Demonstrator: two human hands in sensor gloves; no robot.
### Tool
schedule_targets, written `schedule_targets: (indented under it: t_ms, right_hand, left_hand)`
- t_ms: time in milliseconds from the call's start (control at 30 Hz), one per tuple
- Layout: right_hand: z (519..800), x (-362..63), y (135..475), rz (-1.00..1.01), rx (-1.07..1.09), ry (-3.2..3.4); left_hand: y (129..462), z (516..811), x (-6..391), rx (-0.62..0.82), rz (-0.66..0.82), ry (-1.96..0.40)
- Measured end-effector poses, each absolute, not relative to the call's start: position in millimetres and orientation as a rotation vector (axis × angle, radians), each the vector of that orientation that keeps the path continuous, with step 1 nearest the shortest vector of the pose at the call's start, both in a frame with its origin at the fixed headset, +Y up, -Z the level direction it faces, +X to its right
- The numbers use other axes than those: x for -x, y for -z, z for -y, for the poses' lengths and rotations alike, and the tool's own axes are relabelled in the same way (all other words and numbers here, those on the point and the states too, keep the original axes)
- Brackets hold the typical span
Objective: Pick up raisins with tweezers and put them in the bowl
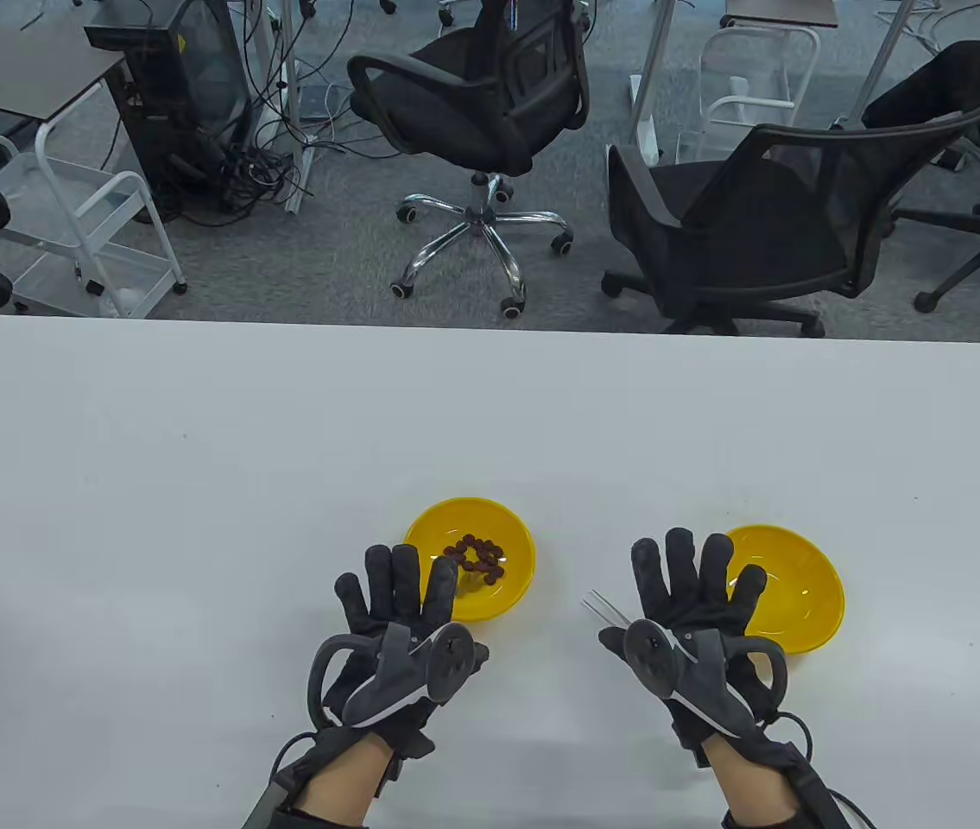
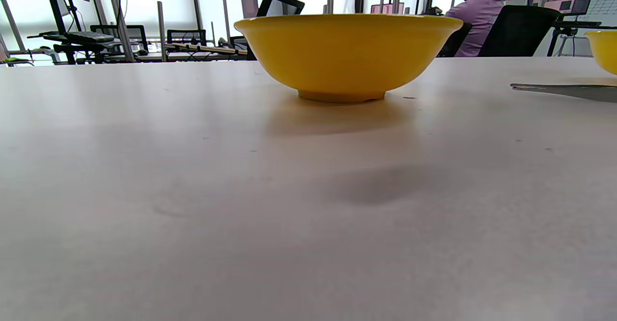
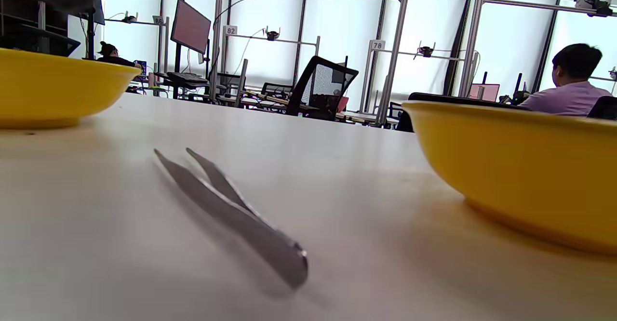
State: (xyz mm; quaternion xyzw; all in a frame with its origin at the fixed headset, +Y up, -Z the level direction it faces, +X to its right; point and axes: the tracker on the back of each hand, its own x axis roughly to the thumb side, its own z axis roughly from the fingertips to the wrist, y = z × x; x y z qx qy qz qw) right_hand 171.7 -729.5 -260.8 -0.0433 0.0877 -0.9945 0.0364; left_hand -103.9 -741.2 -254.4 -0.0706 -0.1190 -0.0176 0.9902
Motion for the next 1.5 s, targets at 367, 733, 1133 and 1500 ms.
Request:
schedule_targets:
  t_ms: [367, 733, 1133, 1500]
  right_hand:
    - [730.1, -171.9, 261.6, -0.264, 0.134, 3.057]
    - [735.2, -162.5, 261.4, -0.278, 0.177, 3.023]
    - [762.4, -148.4, 276.5, 0.019, 0.097, 2.881]
    - [773.0, -135.5, 280.1, 0.131, 0.051, 2.753]
  left_hand:
    - [255.4, 741.5, 103.0, 0.143, 0.240, 0.031]
    - [256.2, 742.6, 102.8, 0.158, 0.237, 0.035]
    - [257.1, 743.2, 102.4, 0.169, 0.230, 0.037]
    - [257.4, 743.6, 101.9, 0.170, 0.229, 0.034]
